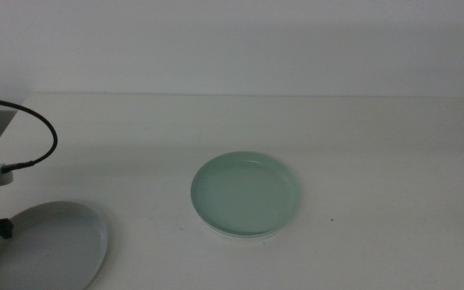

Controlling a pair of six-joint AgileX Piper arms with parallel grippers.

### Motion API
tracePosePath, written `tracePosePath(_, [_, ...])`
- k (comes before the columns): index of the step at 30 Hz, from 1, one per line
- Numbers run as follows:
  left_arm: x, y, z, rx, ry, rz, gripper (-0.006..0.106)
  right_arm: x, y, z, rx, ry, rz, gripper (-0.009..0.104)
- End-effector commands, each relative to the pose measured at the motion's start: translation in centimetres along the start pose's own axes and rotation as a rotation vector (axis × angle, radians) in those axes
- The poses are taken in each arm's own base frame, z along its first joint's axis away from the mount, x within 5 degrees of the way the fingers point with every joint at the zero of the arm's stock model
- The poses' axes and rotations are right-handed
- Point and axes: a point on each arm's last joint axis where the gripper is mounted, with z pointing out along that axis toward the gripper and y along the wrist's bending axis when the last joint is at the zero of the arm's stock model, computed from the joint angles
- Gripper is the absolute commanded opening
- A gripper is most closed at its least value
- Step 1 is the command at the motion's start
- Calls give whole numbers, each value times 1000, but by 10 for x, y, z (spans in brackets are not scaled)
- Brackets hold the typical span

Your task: Stack the three bowls on top of each other.

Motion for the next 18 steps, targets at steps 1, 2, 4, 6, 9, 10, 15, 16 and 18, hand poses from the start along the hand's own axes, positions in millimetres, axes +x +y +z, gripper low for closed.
tracePosePath(1, [0, 1, -1, -11, 5, -2, -2, 1, 0, -1, 3, -6, -1, 93])
tracePosePath(2, [-3, 1, -4, -3, -10, -13, -2, 1, 0, -1, 3, -6, -1, 93])
tracePosePath(4, [-8, -3, -16, 25, -41, -28, -2, 1, 0, -1, 3, -6, -1, 93])
tracePosePath(6, [-13, -8, -39, 55, -77, -25, -2, 1, 0, -1, 3, -6, -1, 93])
tracePosePath(9, [-20, -31, -82, 154, -158, -8, -2, 1, 0, 0, 3, -4, 0, 93])
tracePosePath(10, [-25, -41, -96, 184, -188, 16, -2, 1, 0, 0, 3, -4, 0, 93])
tracePosePath(15, [-44, -112, -140, 255, -246, 177, -2, 1, 0, 0, 3, -4, 0, 93])
tracePosePath(16, [-49, -129, -142, 267, -245, 201, -2, 1, 0, 0, 3, -4, 0, 93])
tracePosePath(18, [-57, -159, -137, 284, -228, 256, -2, 1, 0, 0, 3, -4, 0, 93])
